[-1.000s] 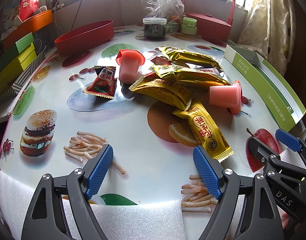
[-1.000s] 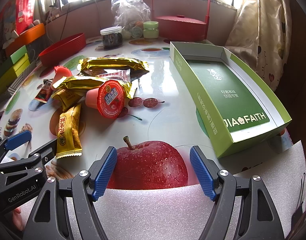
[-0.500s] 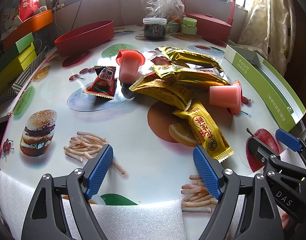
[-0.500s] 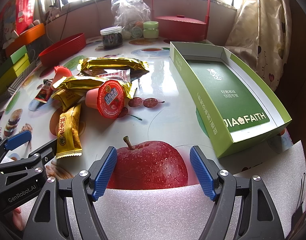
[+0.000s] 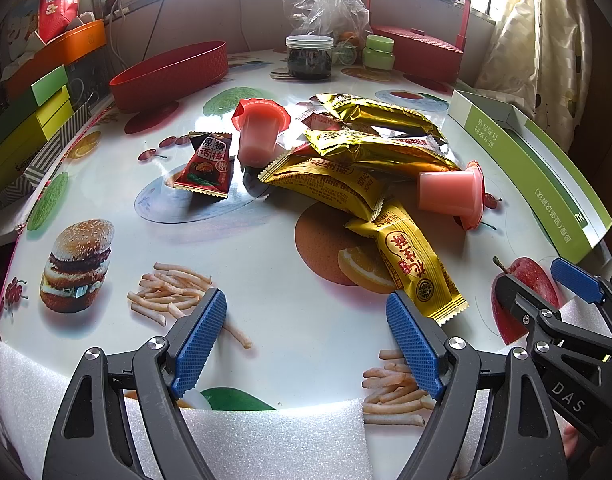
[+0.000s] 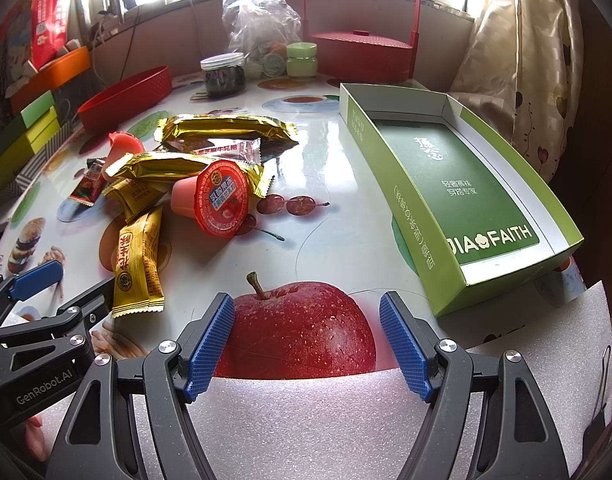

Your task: Organize snacks

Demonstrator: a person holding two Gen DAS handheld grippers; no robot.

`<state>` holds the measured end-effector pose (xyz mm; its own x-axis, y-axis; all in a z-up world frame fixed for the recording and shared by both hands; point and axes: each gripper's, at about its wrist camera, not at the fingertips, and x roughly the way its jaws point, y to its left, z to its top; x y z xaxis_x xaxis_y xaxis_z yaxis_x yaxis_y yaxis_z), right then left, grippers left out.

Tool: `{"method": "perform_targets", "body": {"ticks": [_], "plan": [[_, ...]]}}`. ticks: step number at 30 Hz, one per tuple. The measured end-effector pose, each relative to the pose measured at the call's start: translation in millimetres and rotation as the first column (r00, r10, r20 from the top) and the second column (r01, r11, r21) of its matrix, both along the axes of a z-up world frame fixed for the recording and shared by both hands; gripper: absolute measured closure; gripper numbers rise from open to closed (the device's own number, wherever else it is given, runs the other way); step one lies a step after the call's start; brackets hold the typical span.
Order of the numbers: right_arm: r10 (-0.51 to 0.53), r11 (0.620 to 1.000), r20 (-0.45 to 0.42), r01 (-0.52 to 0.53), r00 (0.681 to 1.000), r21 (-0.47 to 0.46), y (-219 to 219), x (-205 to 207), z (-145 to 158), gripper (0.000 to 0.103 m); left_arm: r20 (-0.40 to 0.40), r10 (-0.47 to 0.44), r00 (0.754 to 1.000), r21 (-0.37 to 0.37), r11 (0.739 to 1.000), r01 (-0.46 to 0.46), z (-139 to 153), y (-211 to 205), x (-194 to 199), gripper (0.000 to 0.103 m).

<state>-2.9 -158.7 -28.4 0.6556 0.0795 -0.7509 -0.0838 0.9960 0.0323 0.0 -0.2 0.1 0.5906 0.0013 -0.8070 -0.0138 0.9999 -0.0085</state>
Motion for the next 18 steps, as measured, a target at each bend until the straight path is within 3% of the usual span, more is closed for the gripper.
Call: {"method": "perform_targets", "body": {"ticks": [18], "plan": [[0.007,1.000,-0.002,-0.007,1.000,0.006,-0.6,0.3,-0.6,0.027,0.000,-0.003,1.000,-0.027,1.000,0.003,2.0,5.5,0.5,0.020]]}}
